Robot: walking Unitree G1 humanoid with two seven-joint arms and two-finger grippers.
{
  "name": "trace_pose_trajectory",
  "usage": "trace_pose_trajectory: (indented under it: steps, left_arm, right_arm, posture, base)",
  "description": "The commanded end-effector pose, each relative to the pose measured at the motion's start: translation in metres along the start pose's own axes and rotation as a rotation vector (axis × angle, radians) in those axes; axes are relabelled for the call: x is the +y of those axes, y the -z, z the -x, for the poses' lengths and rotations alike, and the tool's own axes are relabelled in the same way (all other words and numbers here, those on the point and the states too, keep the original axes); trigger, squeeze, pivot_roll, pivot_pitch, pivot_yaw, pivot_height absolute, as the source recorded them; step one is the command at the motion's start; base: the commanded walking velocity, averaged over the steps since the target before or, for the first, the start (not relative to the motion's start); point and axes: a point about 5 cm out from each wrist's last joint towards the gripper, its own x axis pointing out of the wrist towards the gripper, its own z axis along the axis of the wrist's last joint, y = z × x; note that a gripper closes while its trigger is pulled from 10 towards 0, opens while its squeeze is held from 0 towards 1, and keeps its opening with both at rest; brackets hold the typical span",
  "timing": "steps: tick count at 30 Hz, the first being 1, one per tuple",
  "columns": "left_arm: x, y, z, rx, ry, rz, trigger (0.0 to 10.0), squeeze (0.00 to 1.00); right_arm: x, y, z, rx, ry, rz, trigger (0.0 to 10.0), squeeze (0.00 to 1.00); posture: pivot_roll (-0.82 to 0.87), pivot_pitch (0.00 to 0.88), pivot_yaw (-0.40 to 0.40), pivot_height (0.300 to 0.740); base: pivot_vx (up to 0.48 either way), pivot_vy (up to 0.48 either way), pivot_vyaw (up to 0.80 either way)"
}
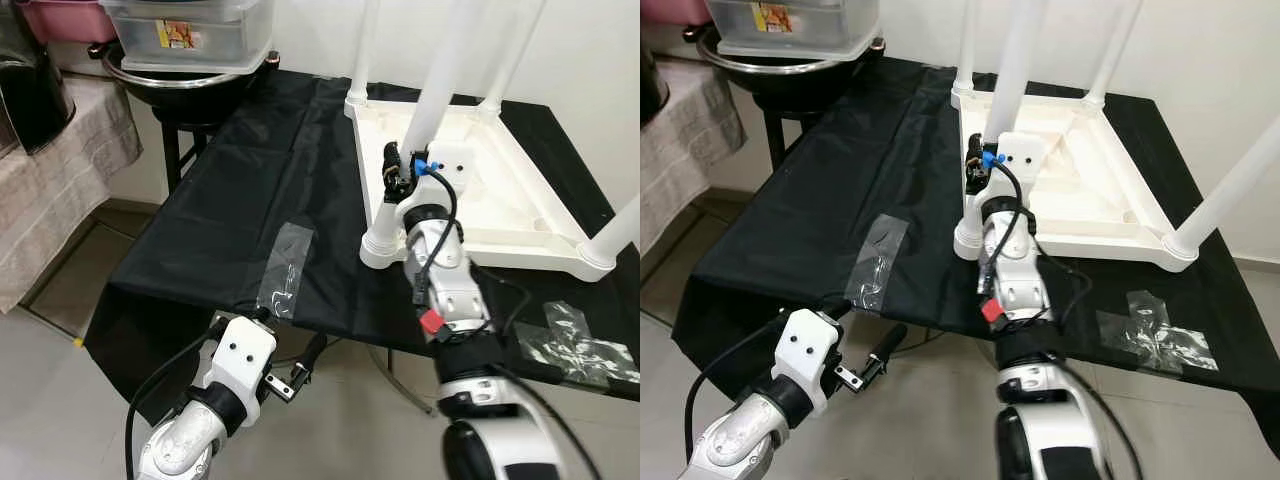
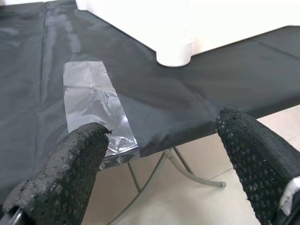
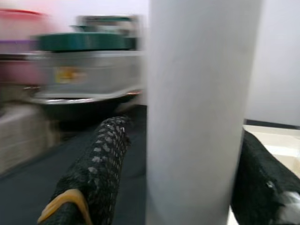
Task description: Building children table
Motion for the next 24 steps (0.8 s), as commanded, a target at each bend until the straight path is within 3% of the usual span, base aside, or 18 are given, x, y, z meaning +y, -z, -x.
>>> trace_pose_trajectory:
  steps: [1,2,3,4,6,7,8,9,10,11,13,17,24]
  left_arm:
    - [-0.003,0.001,0.000,0.002,-0.002,0.011,10.0,0.00]
    - [-0.003,0.001,0.000,0.002,-0.002,0.011,10.0,0.00]
    - [-0.004,0.001,0.001,0.003,0.004,0.012,10.0,0.00]
    - [-0.004,0.001,0.001,0.003,0.004,0.012,10.0,0.00]
    - [-0.006,0.002,0.002,0.006,0.011,0.009,10.0,0.00]
    - [-0.006,0.002,0.002,0.006,0.011,0.009,10.0,0.00]
    - [-0.007,0.001,0.001,0.006,0.011,0.008,10.0,0.00]
    - [-0.007,0.001,0.001,0.006,0.011,0.008,10.0,0.00]
    - [-0.007,0.001,0.001,0.005,0.009,0.007,10.0,0.00]
    - [-0.007,0.001,0.001,0.005,0.009,0.007,10.0,0.00]
    - [-0.007,0.001,0.001,0.004,0.006,0.007,10.0,0.00]
    - [-0.007,0.001,0.001,0.004,0.001,0.007,10.0,0.00]
    - [-0.007,0.002,0.004,0.010,-0.009,0.006,10.0,0.00]
  right_arm:
    - [-0.001,0.008,0.005,0.058,-0.195,-0.060,10.0,0.00]
    - [-0.001,0.008,0.005,0.058,-0.195,-0.060,10.0,0.00]
    - [-0.003,0.012,0.007,0.112,-0.315,-0.101,10.0,0.00]
    - [-0.003,0.012,0.007,0.112,-0.315,-0.101,10.0,0.00]
    - [-0.003,0.015,0.012,0.202,-0.546,-0.186,10.0,0.00]
    - [-0.003,0.015,0.012,0.202,-0.546,-0.186,10.0,0.00]
    - [-0.005,0.016,0.014,0.245,-0.669,-0.215,10.0,0.00]
    - [-0.005,0.016,0.014,0.245,-0.669,-0.215,10.0,0.00]
    - [-0.007,0.015,0.016,0.288,-0.783,-0.250,10.0,0.00]
    - [-0.007,0.015,0.016,0.288,-0.783,-0.250,10.0,0.00]
    - [-0.012,0.014,0.020,0.334,-0.947,-0.283,10.0,0.00]
    - [-0.015,0.014,0.015,0.358,-0.985,-0.267,10.0,0.00]
    - [-0.011,0.011,-0.004,0.371,-0.888,-0.173,10.0,0.00]
  posture:
    - [0.08,0.105,-0.072,0.740]
    - [0.08,0.105,-0.072,0.740]
    - [0.09,0.106,-0.074,0.740]
    - [0.09,0.106,-0.074,0.740]
    - [0.09,0.106,-0.074,0.740]
    - [0.09,0.106,-0.074,0.740]
    - [0.09,0.107,-0.079,0.740]
    - [0.09,0.107,-0.079,0.740]
    - [0.09,0.105,-0.081,0.740]
    - [0.09,0.105,-0.081,0.740]
    - [0.10,0.107,-0.085,0.740]
    - [0.11,0.107,-0.088,0.740]
    - [0.12,0.108,-0.098,0.740]
  base:
    - [0.000,0.000,0.00]
    - [0.000,0.000,0.00]
    - [0.000,0.000,0.00]
    - [0.000,0.000,0.00]
    - [0.000,0.000,0.00]
    - [0.000,0.000,0.00]
    - [0.000,0.000,0.00]
    - [0.000,0.000,0.00]
    - [0.000,0.000,0.00]
    - [0.000,0.000,0.00]
    - [0.000,0.000,0.00]
    - [0.000,0.000,0.00]
    - [0.000,0.000,0.00]
